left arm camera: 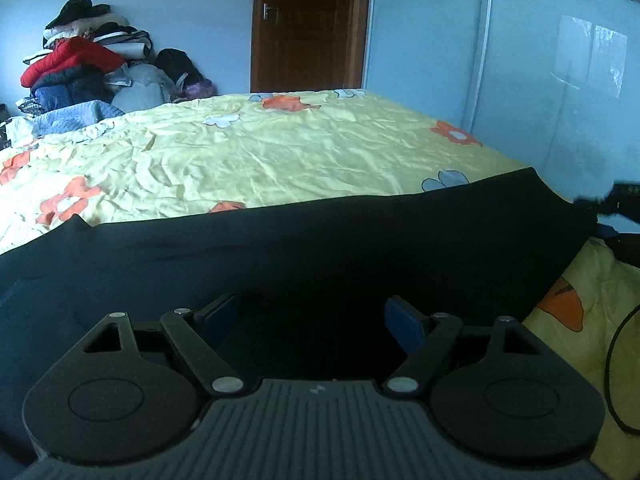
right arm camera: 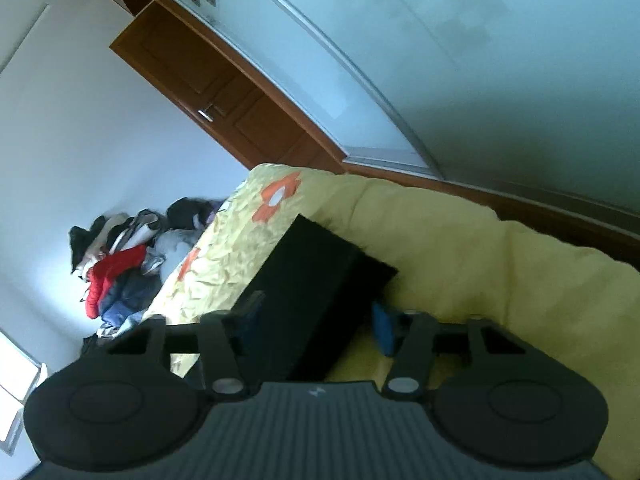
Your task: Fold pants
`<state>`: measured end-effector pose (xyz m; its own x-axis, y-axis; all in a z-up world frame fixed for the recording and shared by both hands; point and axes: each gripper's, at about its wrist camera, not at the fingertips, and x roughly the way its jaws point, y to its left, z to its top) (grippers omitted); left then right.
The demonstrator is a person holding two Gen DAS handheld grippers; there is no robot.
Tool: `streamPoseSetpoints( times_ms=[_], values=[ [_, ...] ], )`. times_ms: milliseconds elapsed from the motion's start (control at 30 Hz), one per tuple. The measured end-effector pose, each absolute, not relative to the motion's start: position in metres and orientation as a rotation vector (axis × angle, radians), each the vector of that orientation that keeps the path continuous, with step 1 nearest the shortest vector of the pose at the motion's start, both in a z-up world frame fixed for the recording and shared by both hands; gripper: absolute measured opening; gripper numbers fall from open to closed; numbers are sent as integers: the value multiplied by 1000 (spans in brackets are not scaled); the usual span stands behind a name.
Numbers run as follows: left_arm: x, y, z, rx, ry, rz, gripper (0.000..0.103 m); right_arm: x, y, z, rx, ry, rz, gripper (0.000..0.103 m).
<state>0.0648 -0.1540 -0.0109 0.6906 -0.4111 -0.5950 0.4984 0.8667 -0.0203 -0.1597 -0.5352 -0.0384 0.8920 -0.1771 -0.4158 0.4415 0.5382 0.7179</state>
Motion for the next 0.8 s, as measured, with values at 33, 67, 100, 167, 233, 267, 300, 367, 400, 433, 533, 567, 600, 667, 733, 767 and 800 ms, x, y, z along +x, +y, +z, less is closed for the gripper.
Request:
streamPoseSetpoints(
  times_ms=[33, 67, 100, 167, 233, 267, 300, 367, 400, 433, 533, 567, 600, 667, 733, 767, 800],
  values=[
    [65, -152, -9, 143, 627, -507, 83, -161, -535, -39, 942, 313, -380, 18],
    [66, -150, -8, 135, 629, -503, 83, -163, -535, -39, 944, 305, -386, 12],
    [68, -147, -6, 123, 631, -498, 83, -164, -533, -37, 936, 294, -384, 11],
    [72, -138, -2, 92, 642, -479, 84, -164, -527, -28, 891, 283, -376, 10],
    [78, -127, 1, 52, 654, -448, 85, -158, -517, -15, 817, 275, -358, 10],
    [81, -121, 3, 32, 660, -432, 85, -154, -511, -6, 780, 270, -339, 10],
    [83, -115, 5, 12, 663, -416, 85, -148, -503, 4, 744, 266, -315, 10],
    [86, -98, 10, -27, 654, -376, 85, -134, -482, 23, 651, 270, -257, 10],
    [86, -89, 13, -41, 646, -350, 85, -125, -468, 32, 599, 275, -224, 10],
    [87, -79, 16, -56, 637, -322, 85, -116, -454, 40, 558, 278, -189, 10],
    [88, -50, 25, -105, 610, -240, 87, -84, -401, 60, 435, 299, -38, 10],
    [89, -41, 27, -118, 602, -214, 88, -73, -380, 63, 395, 311, 18, 10],
    [89, -31, 30, -130, 595, -187, 90, -61, -358, 65, 360, 328, 76, 10],
    [89, -13, 33, -148, 585, -136, 91, -41, -311, 62, 292, 373, 194, 10],
    [89, 3, 35, -162, 586, -98, 91, -25, -264, 52, 217, 433, 302, 10],
    [89, 10, 35, -169, 592, -85, 91, -19, -242, 44, 182, 470, 353, 10],
    [89, 17, 34, -175, 597, -74, 91, -18, -223, 37, 156, 504, 398, 10]
  ],
)
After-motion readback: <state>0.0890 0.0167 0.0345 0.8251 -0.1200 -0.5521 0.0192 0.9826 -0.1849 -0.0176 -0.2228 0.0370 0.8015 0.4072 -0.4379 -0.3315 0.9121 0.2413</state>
